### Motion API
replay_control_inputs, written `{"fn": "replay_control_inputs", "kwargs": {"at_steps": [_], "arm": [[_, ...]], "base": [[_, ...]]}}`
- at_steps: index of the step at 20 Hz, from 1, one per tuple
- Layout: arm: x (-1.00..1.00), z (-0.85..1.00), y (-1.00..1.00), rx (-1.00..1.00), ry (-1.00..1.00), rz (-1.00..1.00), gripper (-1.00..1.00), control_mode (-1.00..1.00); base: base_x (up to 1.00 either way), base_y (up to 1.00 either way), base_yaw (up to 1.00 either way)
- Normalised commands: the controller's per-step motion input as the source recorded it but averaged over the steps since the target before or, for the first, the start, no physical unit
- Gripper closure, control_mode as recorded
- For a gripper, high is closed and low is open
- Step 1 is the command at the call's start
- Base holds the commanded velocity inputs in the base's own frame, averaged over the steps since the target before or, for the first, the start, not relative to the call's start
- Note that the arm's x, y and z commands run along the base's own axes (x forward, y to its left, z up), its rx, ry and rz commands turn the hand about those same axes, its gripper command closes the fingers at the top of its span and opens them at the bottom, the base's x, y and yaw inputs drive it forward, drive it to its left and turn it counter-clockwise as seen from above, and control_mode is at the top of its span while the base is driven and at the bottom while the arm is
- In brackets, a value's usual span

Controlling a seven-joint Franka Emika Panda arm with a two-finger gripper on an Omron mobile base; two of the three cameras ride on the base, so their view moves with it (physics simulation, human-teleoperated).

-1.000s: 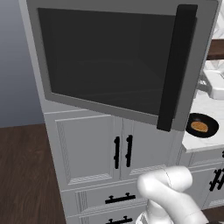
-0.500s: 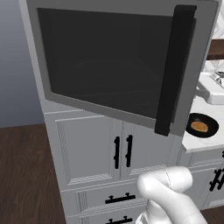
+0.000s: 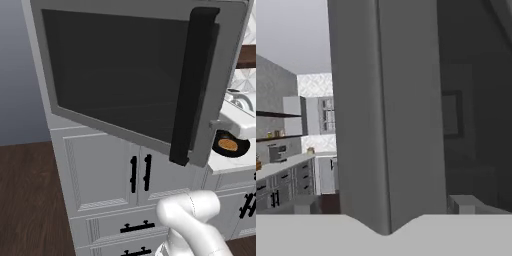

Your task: Open the microwave, place the bowl with waffle inside the microwave, then close the microwave door and turn it on.

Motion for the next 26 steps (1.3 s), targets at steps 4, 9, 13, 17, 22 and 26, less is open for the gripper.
{"fn": "replay_control_inputs", "kwargs": {"at_steps": [4,9,13,17,22,26], "arm": [[-0.60,-0.10,1.00,-0.03,0.00,0.26,-1.00,-1.00],[-0.51,-0.12,1.00,-0.04,0.00,0.25,-1.00,-1.00],[-0.18,-0.05,0.96,-0.01,0.01,0.13,-1.00,-1.00],[-0.01,0.00,0.65,0.00,0.00,0.00,-1.00,-1.00],[-0.04,0.00,0.67,0.00,0.00,0.00,-1.00,-1.00],[-0.04,0.00,0.70,0.00,0.00,0.00,-1.00,-1.00]], "base": [[0.00,0.00,0.00],[0.00,0.00,0.00],[0.00,0.00,0.00],[0.00,0.00,0.00],[0.00,0.00,0.00],[0.00,0.00,0.00]]}}
